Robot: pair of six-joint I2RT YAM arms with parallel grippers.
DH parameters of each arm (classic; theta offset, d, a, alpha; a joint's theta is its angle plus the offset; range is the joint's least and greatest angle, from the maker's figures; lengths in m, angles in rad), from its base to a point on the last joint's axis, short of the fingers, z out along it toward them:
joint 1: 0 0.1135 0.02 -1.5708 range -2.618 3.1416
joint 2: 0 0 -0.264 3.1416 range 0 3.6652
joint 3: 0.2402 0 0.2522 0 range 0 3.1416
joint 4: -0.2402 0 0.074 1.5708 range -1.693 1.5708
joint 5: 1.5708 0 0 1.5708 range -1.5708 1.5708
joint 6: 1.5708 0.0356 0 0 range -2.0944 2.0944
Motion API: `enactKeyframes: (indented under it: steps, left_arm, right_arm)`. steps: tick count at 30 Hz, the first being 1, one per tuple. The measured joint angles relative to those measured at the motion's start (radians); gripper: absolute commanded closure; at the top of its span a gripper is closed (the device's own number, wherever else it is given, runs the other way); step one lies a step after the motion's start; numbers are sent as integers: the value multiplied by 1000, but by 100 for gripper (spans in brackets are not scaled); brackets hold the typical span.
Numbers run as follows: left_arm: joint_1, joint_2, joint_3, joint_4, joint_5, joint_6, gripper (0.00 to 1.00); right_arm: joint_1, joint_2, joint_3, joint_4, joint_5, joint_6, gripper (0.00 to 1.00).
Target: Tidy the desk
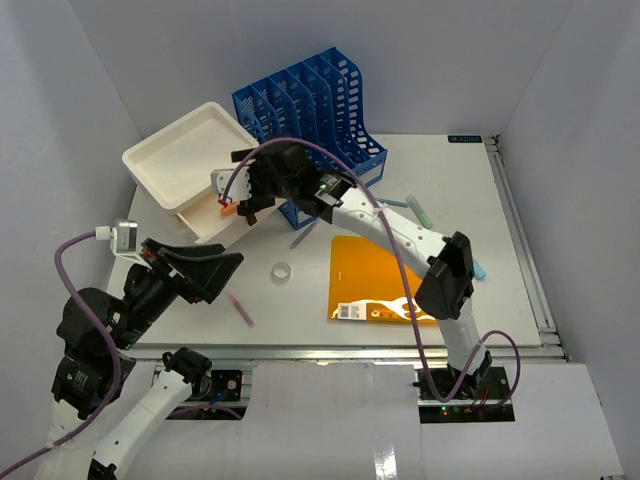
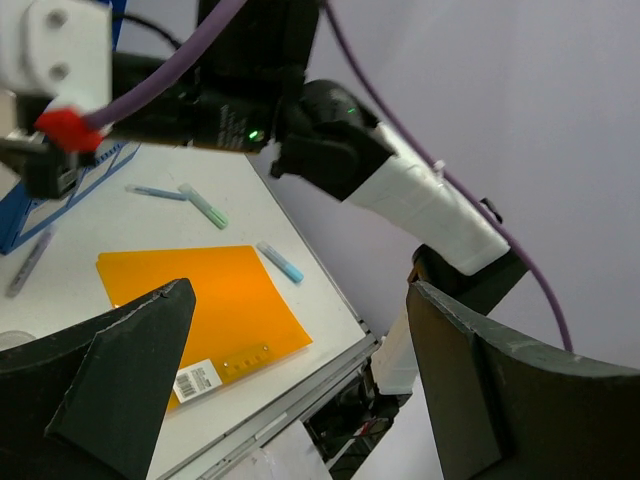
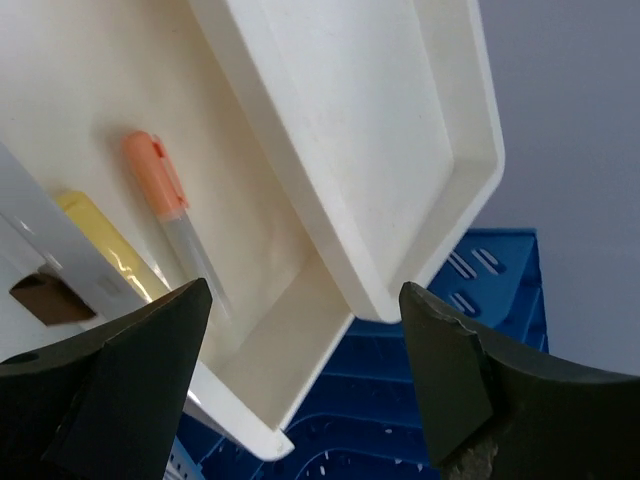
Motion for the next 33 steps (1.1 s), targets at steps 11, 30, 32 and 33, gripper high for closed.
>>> enactKeyframes:
  steps: [11, 30, 32, 33]
  left_arm:
    - [0, 152, -74, 111, 108, -15, 11]
    - [-354, 1098, 178, 174, -14, -5, 9]
    - [-367, 1096, 178, 174, -30, -3, 9]
    - [-372, 1093, 178, 174, -37, -1, 8]
  right_arm:
    - [-555, -612, -465, -32, -376, 385, 20]
    - [-1173, -512, -1024, -73, -518, 717, 8]
    - [-1141, -441, -963, -70, -475, 715, 7]
    - [-1122, -409, -933, -64, -452, 715, 8]
